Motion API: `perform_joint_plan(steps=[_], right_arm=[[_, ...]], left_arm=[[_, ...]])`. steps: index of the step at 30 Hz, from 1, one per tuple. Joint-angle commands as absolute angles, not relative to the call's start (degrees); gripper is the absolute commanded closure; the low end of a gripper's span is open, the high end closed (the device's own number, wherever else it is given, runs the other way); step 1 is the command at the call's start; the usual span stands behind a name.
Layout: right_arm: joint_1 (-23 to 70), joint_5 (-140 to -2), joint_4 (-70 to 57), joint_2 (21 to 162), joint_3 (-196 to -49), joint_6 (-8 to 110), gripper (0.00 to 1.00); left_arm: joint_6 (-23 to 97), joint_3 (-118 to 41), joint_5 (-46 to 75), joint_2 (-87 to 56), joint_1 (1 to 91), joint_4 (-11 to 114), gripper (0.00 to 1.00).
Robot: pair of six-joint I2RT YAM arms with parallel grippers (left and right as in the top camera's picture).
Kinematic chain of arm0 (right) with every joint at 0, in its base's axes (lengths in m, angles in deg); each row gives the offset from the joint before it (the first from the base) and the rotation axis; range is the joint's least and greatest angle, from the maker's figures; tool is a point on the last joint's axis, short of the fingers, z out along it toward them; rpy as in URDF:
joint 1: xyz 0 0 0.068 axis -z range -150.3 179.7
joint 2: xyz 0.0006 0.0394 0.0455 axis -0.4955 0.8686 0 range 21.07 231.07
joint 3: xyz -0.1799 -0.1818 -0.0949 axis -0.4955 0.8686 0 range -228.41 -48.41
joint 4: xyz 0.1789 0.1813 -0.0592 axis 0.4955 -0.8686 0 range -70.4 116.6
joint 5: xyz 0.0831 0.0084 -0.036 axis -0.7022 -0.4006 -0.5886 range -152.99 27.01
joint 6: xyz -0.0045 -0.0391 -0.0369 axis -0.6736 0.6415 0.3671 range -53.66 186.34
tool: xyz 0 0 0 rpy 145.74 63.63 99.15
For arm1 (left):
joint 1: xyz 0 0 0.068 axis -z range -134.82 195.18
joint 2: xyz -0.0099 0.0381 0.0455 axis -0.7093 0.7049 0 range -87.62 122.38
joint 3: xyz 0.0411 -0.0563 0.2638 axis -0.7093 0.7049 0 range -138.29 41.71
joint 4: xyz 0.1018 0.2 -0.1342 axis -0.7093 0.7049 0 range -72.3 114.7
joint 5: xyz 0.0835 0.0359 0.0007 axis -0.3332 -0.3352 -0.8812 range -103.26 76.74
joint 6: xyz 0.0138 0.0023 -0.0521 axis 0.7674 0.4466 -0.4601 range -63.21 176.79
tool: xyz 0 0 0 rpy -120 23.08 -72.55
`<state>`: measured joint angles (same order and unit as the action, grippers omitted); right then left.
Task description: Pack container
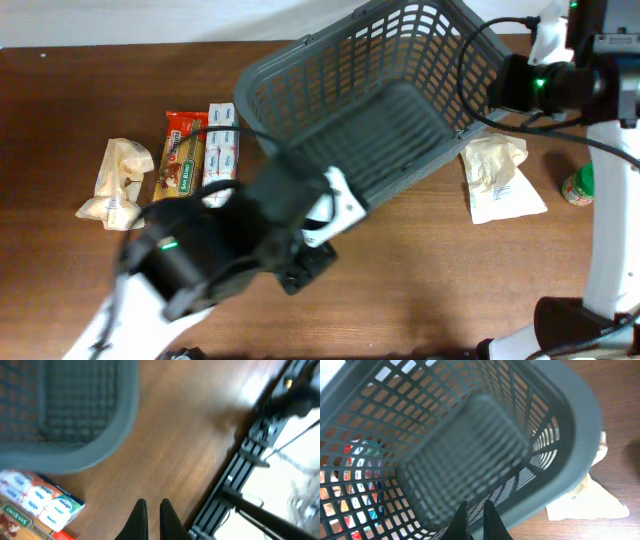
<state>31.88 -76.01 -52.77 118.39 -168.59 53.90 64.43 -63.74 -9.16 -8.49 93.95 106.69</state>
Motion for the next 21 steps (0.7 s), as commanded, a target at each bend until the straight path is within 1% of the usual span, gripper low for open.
perform_joint_plan(steps=[1, 3, 15, 21], right_arm=[[31.16, -71.29, -54.54, 120.55, -169.6, 46.55, 0.96], [31.16, -69.12, -55.31, 121.23, -169.56, 44.54, 0.96], [31.16, -68.64, -54.8, 124.53, -169.49, 44.98, 0.96], [31.16, -68.53, -55.55, 127.81, -169.31, 46.2, 0.96]], left_arm=[[68.82, -64.3, -12.03, -4.53, 97.58, 107.67, 0.99], [69.39, -64.3, -12.07, -2.8, 98.74, 107.76, 0.99], [70.59, -64.28, -14.37, 3.25, 99.28, 99.06, 0.98], [70.61, -64.19, -14.43, 8.28, 99.28, 97.6, 0.98]])
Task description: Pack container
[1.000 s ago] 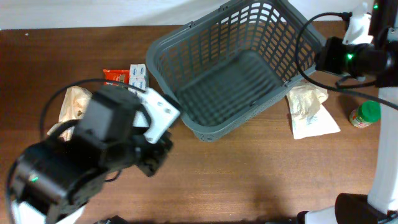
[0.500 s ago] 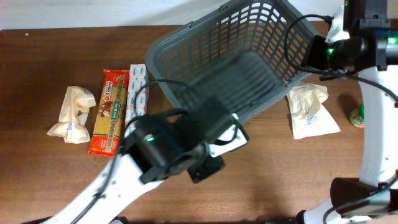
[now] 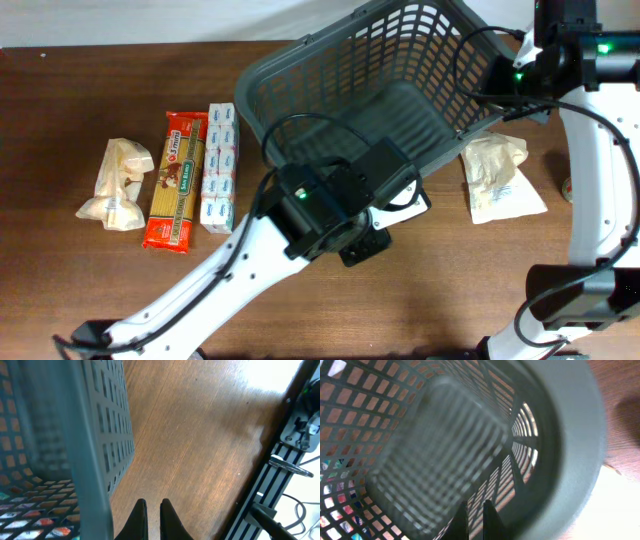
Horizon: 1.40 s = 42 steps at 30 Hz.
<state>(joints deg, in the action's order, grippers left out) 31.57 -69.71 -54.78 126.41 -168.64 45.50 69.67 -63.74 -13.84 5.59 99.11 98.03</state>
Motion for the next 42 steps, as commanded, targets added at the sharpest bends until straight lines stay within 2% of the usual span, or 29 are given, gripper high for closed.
perform_joint_plan(steps=[1, 10, 33, 38, 42], right_arm=[[31.16, -68.51, -55.68, 127.92, -169.31, 46.6, 0.96], [30.78, -68.49, -59.22, 127.83, -169.31, 50.16, 0.96], [29.65, -68.49, -62.54, 120.71, -169.36, 52.65, 0.96], [29.76, -68.51, -57.16, 117.84, -169.4, 54.35, 0.96], [30.24, -67.94, -49.93, 114.3, -169.4, 54.0, 0.96]], left_arm=[[70.64, -64.19, -14.63, 8.95, 99.28, 97.6, 0.98], [70.64, -64.08, -19.13, 13.0, 97.75, 97.62, 0.98], [74.46, -64.08, -19.02, 12.98, 77.19, 94.49, 0.98], [73.96, -64.08, -18.69, 10.42, 76.84, 96.66, 0.98], [73.04, -64.08, -21.93, 2.94, 75.83, 97.62, 0.98]])
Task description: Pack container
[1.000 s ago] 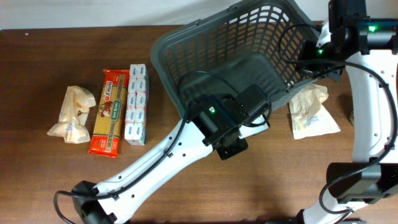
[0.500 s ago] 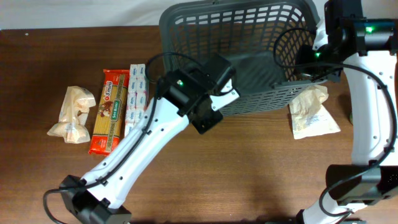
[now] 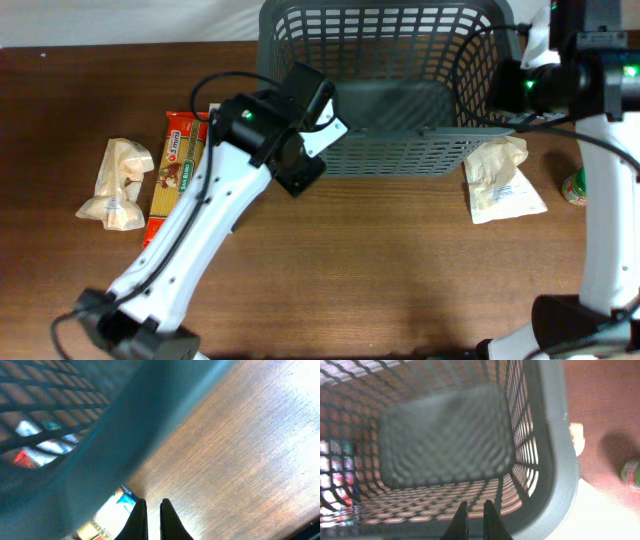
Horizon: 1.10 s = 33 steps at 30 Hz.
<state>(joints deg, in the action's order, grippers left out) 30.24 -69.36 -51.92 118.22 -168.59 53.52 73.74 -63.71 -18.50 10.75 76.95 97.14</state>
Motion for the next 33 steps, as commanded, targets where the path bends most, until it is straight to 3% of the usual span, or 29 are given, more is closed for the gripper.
perform_joint_plan(steps=[1, 13, 24, 33], right_arm=[[30.89, -67.18, -48.86, 113.8, -169.4, 52.5, 0.96], [41.89, -68.71, -48.11, 120.27, -169.38, 49.81, 0.96], [42.22, -68.8, -39.96, 133.03, -169.38, 50.05, 0.96], [41.93, -81.93, -37.58, 134.39, -169.38, 54.09, 0.96]], left_arm=[[72.67, -64.08, -23.61, 0.43, 75.22, 97.84, 0.98], [64.93, -64.08, -29.14, -16.9, 57.62, 98.1, 0.89], [63.42, -64.08, -29.12, -17.47, 56.51, 101.18, 0.85], [63.42, -64.08, -29.12, -17.47, 56.51, 101.31, 0.85]])
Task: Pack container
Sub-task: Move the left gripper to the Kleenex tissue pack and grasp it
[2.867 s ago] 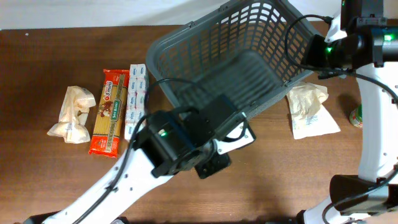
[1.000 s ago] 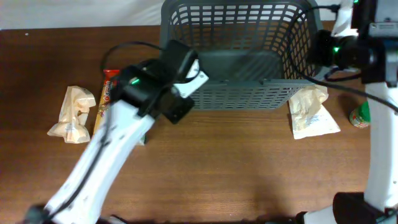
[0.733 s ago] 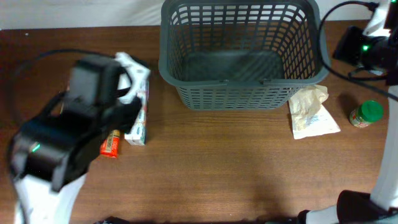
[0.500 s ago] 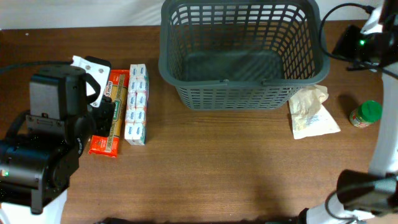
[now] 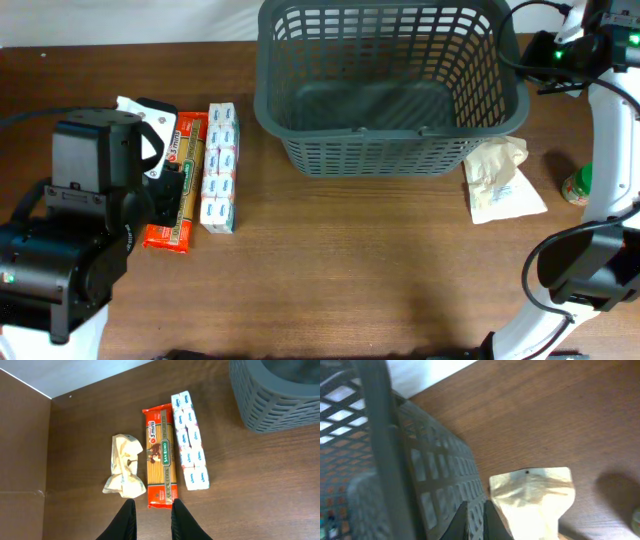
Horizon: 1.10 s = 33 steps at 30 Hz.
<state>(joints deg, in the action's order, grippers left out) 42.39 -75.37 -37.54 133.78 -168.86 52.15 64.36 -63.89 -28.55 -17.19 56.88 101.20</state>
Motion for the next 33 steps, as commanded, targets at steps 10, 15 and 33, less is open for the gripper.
perform_joint_plan(steps=[10, 15, 33], right_arm=[[38.94, -84.4, -38.32, 134.39, -169.38, 54.09, 0.96], [37.95, -84.4, -37.97, 134.39, -169.38, 54.11, 0.96], [53.25, -84.42, -55.39, 118.43, -169.4, 54.07, 0.96]], left_arm=[[63.45, -64.08, -29.14, -17.47, 56.51, 101.31, 0.8], [63.45, -64.08, -29.16, -17.47, 56.51, 101.33, 0.8], [56.54, -56.11, -15.85, -4.71, 39.72, 100.92, 0.13]])
